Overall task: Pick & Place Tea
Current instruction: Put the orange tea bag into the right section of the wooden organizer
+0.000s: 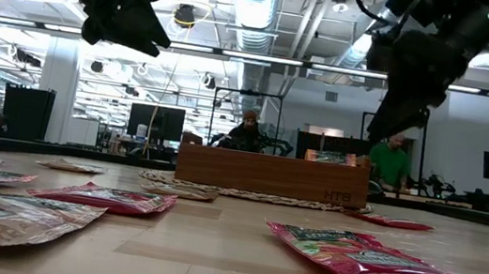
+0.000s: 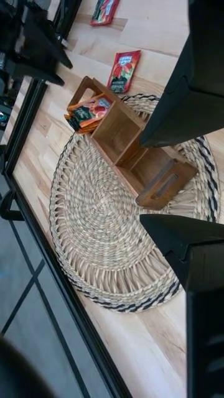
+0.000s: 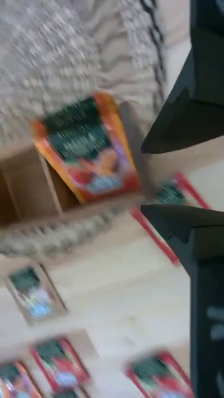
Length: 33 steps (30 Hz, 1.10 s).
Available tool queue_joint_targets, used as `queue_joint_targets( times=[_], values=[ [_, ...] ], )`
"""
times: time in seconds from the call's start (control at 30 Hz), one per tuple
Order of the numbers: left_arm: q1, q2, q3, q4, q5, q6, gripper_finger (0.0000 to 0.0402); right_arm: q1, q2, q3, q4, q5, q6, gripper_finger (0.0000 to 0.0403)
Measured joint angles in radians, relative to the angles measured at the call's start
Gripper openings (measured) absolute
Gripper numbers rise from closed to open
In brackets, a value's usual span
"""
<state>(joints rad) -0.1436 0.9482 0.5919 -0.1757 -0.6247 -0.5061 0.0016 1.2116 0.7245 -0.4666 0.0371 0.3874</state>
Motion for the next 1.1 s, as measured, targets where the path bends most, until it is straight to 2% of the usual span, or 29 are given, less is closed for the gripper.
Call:
queue_joint_targets(
  times=[0.1, 0.17, 0.33, 0.43, 0.6, 0.8, 0.9, 1.1],
  values=[
    [0.000, 0.000, 0.000, 0.001, 0.031, -0.003, 0.0177, 0.030, -0.022, 0.081, -0.168, -0.072, -0.007, 0.0139],
    [0.000, 0.000, 0.000, 0.004, 0.108, -0.003, 0.0177, 0.065, -0.044, 0.114, -0.309, -0.091, -0.022, 0.0138],
    [0.000, 0.000, 0.000, 0.006, 0.367, -0.032, 0.0177, 0.162, -0.134, 0.113, -0.550, -0.028, 0.019, 0.0125],
    [0.000, 0.000, 0.000, 0.008, 0.458, -0.101, 0.0177, 0.208, -0.200, 0.098, -0.605, 0.006, 0.074, 0.0116],
    [0.000, 0.000, 0.000, 0.007, 0.471, -0.146, 0.0177, 0.248, -0.328, 0.038, -0.608, 0.015, 0.182, 0.0105],
    [0.000, 0.000, 0.000, 0.006, 0.467, -0.233, 0.0177, 0.320, -0.498, -0.067, -0.569, 0.015, 0.390, 0.0102],
    [-0.008, 0.013, 0.000, 0.007, 0.502, -0.313, 0.0177, 0.366, -0.576, -0.133, -0.485, 0.028, 0.462, 0.0102],
    [-0.067, 0.095, 0.000, 0.006, 0.601, -0.408, 0.0177, 0.429, -0.671, -0.247, -0.270, 0.125, 0.516, 0.0102]
  ],
)
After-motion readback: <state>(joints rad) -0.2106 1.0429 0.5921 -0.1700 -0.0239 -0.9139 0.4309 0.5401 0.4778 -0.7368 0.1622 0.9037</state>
